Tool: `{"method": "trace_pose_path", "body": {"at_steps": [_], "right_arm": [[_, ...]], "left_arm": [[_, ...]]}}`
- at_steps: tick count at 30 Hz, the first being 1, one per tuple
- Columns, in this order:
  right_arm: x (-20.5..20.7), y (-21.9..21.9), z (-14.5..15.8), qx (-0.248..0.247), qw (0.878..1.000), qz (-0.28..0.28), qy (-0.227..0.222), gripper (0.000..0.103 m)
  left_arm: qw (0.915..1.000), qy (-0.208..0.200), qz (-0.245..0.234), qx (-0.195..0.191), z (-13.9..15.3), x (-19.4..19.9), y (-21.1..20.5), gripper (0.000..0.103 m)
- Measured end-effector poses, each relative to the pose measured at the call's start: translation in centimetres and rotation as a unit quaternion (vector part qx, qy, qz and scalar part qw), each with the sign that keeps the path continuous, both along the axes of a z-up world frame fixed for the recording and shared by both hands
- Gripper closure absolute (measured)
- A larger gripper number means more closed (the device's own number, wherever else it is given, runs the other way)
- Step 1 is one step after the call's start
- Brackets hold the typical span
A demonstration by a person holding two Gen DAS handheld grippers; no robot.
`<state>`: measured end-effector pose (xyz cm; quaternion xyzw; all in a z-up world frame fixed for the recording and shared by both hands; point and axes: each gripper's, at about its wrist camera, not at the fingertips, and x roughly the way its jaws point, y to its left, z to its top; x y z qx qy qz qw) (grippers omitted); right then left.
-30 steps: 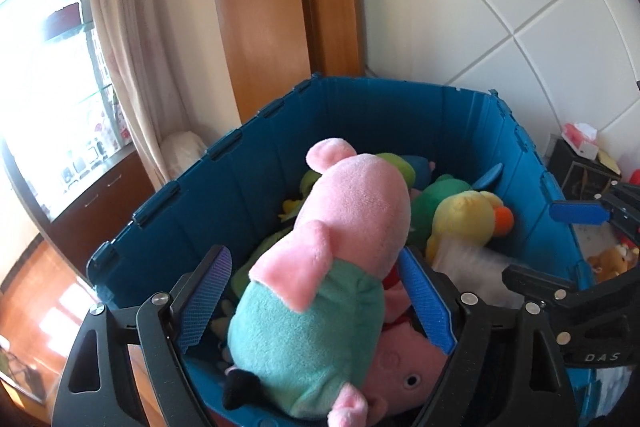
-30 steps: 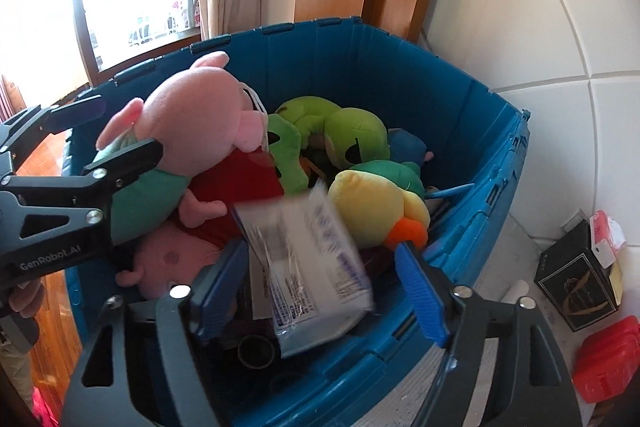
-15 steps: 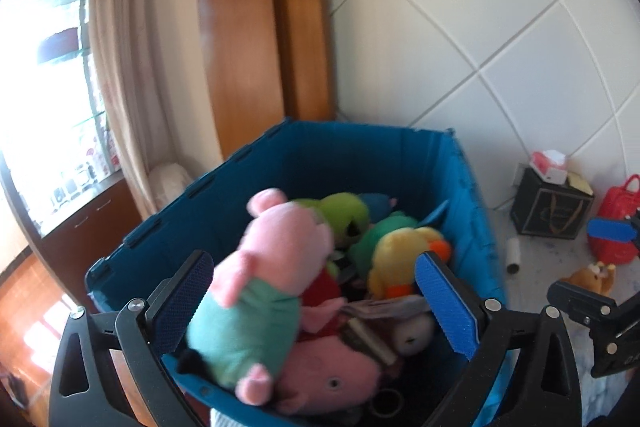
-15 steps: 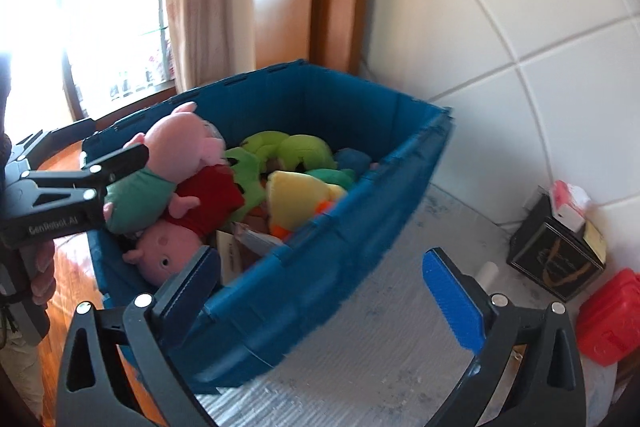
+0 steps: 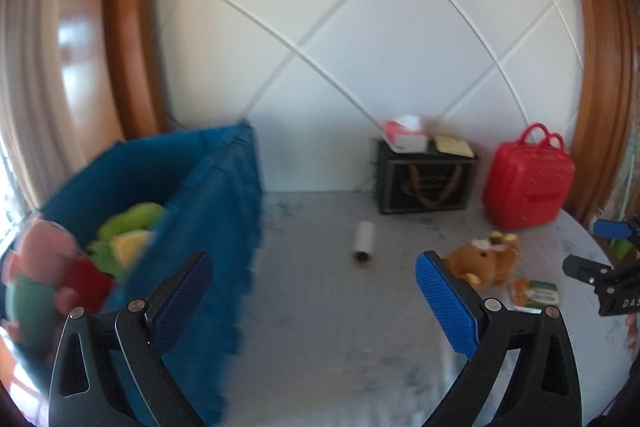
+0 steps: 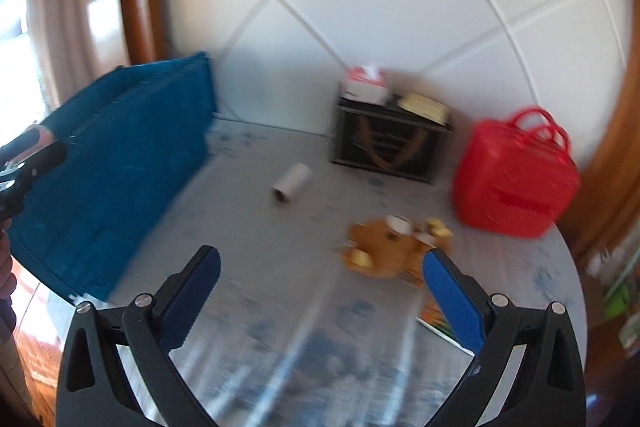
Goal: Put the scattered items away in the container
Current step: 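Return both tools to the table toward the brown bear plush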
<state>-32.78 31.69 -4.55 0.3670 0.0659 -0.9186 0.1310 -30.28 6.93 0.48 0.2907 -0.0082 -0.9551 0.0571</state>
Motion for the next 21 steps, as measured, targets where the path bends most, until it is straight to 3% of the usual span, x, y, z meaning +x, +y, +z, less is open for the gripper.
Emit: {"method": "trace_pose_path", "body": {"at_steps": [6,11,21], "right_arm": [[-1.9,12.4,-4.2,0.010,0.997,-0.055,-0.048,0.000],[-3.6,18.2,-7.1,-0.011,0.993,-0.076,-0.084,0.000],[-10.8,19.0,-12.0,-0.092,0.983,-0.100,-0.126,0.000]], "left_arm": [[0.9982,-0.057,-0.014,0.015,-5.4,-4.6,9.2,0.001],[0.9944,-0.102,-0.024,0.010,-9.1,-8.1,13.9,0.001],[0.9842,-0.165,-0.063,0.003,-17.1,-16.1,19.6,0.001]]}}
